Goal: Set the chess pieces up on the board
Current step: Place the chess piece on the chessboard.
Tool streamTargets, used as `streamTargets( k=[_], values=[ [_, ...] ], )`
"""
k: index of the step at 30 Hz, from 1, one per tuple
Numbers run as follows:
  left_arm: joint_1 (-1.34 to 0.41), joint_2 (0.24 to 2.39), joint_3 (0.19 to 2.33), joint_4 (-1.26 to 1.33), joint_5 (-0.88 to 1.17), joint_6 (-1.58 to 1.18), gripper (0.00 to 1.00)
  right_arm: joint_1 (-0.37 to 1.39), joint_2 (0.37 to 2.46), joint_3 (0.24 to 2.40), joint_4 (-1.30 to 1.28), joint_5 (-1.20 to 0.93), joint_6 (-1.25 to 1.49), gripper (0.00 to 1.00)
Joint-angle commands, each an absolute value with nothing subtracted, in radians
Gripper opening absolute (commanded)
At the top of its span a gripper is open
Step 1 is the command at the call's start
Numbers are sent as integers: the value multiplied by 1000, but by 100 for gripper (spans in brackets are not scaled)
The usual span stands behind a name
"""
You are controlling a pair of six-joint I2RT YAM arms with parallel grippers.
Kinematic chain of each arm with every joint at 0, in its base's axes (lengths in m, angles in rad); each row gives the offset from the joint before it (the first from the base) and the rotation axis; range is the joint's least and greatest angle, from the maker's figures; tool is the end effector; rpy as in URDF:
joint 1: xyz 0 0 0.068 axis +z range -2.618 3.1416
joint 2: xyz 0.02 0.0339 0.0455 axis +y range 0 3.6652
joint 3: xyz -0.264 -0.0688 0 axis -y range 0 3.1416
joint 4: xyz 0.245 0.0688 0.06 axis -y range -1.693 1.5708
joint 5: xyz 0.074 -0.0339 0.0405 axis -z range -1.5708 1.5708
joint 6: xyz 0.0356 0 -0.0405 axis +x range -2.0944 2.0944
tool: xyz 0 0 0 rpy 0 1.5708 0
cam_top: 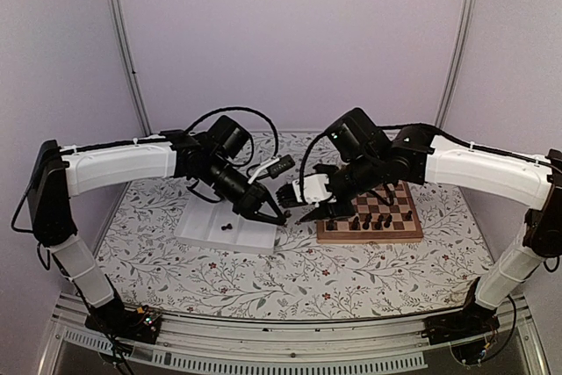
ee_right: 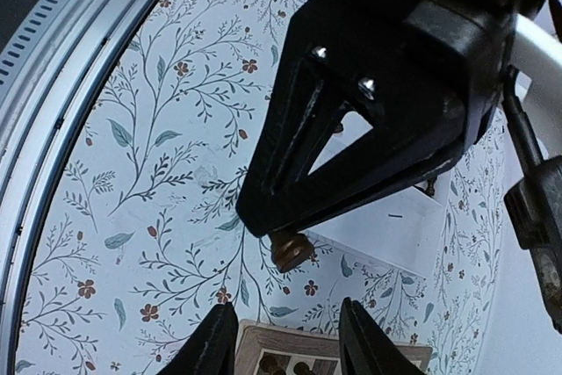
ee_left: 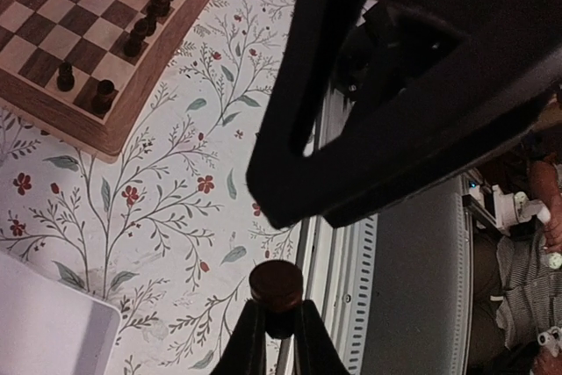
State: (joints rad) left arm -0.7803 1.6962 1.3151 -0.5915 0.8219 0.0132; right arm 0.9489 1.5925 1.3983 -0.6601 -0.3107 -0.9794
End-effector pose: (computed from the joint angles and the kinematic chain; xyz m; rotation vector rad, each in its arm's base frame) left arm 0.2361 -0.2704 0.2588 1.3158 2.2440 -1.3393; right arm 0.1942 0.2896 0.3077 -2.0505 1.2518 0.3619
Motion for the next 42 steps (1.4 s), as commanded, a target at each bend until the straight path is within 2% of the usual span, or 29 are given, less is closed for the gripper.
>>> streamTargets(
  k=[1, 15, 23, 28, 32, 36, 42],
  values=[
    [-781, 1715, 1345, -617, 916, 3, 3, 1005, 1630, 1418, -627, -153, -1029, 43],
    [-782, 1742, 1354, -644, 968, -16, 3, 1110, 1672, 1415, -578, -6, -1067, 40],
    [-779, 1754, 1373, -643, 945, -27, 8, 1132, 1674, 1400, -583, 31, -1080, 11],
    [-779, 1691, 1328, -619, 844, -11, 25, 1118, 1663, 1369, -560, 14, -1027, 9],
    [-780, 1514, 1163, -421, 708, -60, 30, 1048, 1629, 1329, -545, -126, -942, 9],
    [-809, 1286, 951, -89, 472, -67, 32, 914, 1590, 1325, -534, -396, -805, 9],
    [-996, 1148, 773, 233, 148, 170, 36, 725, 1588, 1315, -513, -856, -574, 9]
  ],
)
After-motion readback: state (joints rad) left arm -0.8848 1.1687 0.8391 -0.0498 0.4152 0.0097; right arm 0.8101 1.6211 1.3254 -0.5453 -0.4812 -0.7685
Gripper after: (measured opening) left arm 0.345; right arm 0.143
